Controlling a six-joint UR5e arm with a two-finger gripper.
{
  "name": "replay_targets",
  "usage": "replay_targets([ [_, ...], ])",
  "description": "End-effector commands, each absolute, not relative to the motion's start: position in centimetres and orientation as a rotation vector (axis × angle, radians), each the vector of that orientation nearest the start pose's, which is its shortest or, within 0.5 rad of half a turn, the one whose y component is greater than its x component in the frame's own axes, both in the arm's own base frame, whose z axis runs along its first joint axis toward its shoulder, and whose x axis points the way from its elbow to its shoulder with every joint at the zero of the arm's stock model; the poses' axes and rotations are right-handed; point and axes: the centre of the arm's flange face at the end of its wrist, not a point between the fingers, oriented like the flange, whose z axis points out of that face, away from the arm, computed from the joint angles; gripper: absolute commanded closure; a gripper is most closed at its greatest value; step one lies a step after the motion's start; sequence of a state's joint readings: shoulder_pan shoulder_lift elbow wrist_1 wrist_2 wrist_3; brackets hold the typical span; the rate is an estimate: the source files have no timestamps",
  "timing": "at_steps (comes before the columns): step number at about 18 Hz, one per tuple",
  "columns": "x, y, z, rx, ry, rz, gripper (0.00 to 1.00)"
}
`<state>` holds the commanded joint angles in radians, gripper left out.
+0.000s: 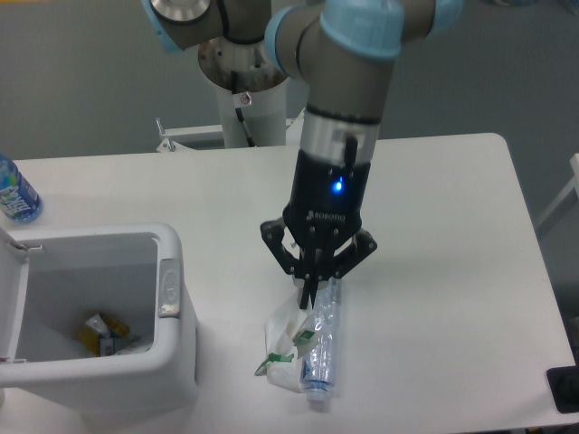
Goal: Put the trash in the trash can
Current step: 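Carry the wrapper over the white bin and open the gripper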
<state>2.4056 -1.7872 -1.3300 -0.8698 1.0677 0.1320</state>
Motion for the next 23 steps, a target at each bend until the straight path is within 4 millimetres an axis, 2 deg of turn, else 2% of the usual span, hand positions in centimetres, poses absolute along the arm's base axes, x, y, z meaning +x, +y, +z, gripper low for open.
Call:
replay_targets([
  [2, -27.6, 56.6, 59.4, -2.236, -0.506, -0.164, 1.00],
  [3, -25.5, 56.9, 58.9, -2.253, -0.484, -0.187, 1.00],
  [7, -18.7, 57.9, 56.7, -2.316, -0.392, -0.264, 1.00],
  [8, -17.9, 57.9, 56.4, -2.324, -0.385, -0.272, 1.00],
  [10, -17.7, 57.8, 55.4, -2.338, -0.391, -0.284, 0.99],
  [11, -17.9, 58.1, 54.7, -2.347, -0.396, -0.291, 0.91],
  [12, -18.0, 58.3, 54.5, -2.350, -0.388, -0.291, 0.68],
  [13, -18.2, 58.7, 54.1, -2.354, -0.379, -0.290, 0.24],
  [14, -18.4, 59.0, 54.1, -2.354, -0.381, -0.286, 0.00],
  [17, -19.3, 58.7, 54.7, -2.338, -0.409, -0.280, 0.00],
  [23, -24.0, 56.7, 55.3, -2.310, -0.482, -0.226, 0.00],
])
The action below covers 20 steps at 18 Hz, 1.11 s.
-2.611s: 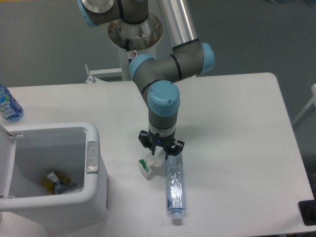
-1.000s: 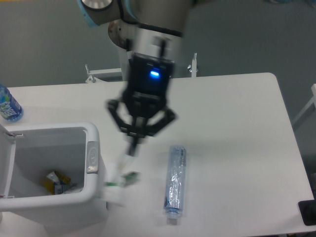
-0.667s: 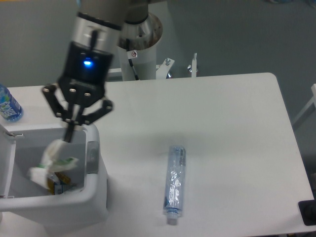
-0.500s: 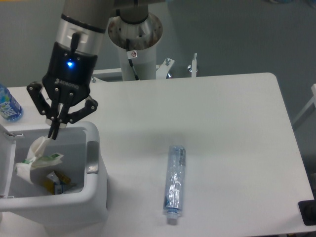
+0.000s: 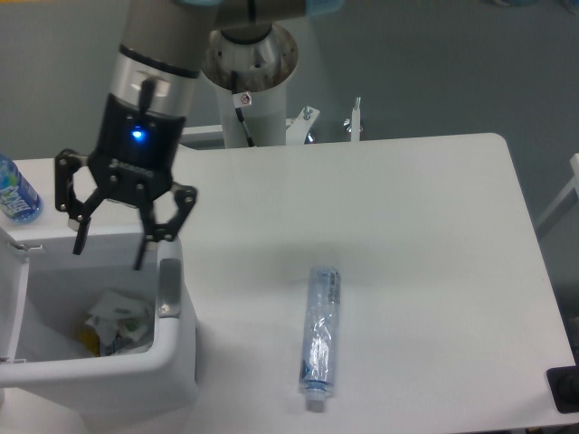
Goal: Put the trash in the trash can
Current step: 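Move the open gripper back down over the clear plastic bottle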
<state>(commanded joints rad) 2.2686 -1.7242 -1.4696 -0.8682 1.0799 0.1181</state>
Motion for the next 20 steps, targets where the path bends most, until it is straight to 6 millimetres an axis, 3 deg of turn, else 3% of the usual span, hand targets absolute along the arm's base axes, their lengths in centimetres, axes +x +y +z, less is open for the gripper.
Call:
replay_targets([
  [2, -27.8, 56.0, 54.1, -2.307, -0.550, -0.207, 0.00],
  [4, -32.0, 56.4, 51.0, -2.338, -0.579, -0.199, 0.00],
  [9, -39.3, 60.5, 39.3, -2.544, -0.557, -0.054, 0.00],
  [11, -41.2, 61.1, 34.8, -2.609, -0.568, -0.046, 0.00],
  [12, -41.6, 61.2, 33.5, -2.623, -0.573, -0.057, 0.00],
  [15, -43.7, 60.4, 31.1, -2.646, -0.600, -0.050, 0.00],
  [20, -45.5, 61.2, 26.0, -2.694, -0.593, 0.035, 0.00],
])
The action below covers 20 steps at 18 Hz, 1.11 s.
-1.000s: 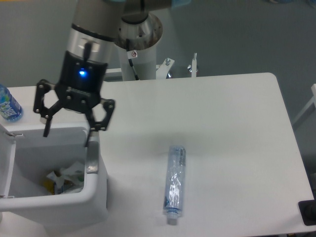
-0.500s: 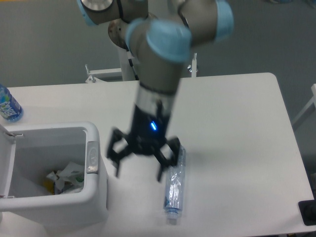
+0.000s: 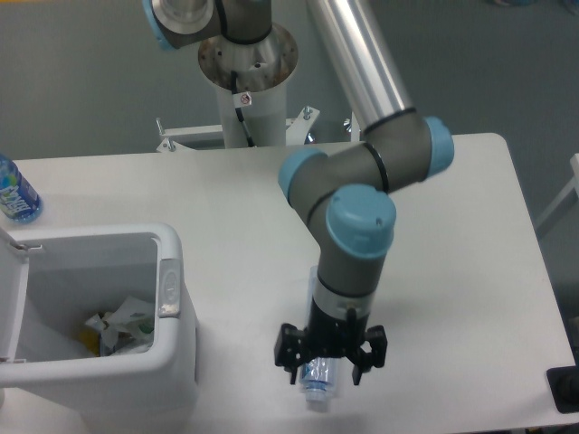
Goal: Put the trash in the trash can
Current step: 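Move the open gripper back down over the clear plastic bottle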
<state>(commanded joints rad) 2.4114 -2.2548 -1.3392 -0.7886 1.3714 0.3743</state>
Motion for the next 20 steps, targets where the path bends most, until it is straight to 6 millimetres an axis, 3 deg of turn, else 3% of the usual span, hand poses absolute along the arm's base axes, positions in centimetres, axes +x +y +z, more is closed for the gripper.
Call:
replay_targets([
  [4, -45.3, 61.6, 22.0, -2.726, -0.611, 0.005, 0.00],
  [18, -43.2, 64.0, 18.1, -2.749, -0.539, 0.026, 0.00],
  [20, -43.0, 64.1, 18.0, -2.760, -0.526, 0.040, 0.05],
])
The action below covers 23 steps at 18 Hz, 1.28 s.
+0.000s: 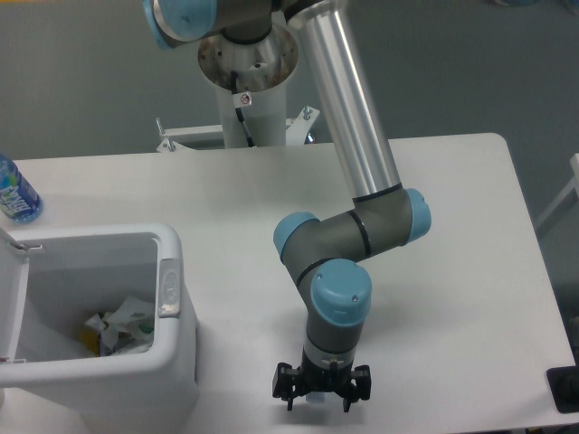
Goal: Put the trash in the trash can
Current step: 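Move the open gripper back down over the clear plastic bottle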
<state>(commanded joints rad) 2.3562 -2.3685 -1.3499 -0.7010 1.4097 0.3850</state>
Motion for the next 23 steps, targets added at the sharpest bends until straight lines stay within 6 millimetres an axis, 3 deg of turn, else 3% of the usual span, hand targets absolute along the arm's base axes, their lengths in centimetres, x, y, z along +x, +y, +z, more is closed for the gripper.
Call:
replay_targets([
  [12, -42.6, 63.7, 18.5, -2.780, -0.465, 0.070, 0.41],
  [15, -42.6, 63.6, 18.7, -2.780, -0.463, 0.074, 0.61],
  [23, -42.5, 63.5, 19.0, -2.788, -0.423, 0.082, 0.61],
])
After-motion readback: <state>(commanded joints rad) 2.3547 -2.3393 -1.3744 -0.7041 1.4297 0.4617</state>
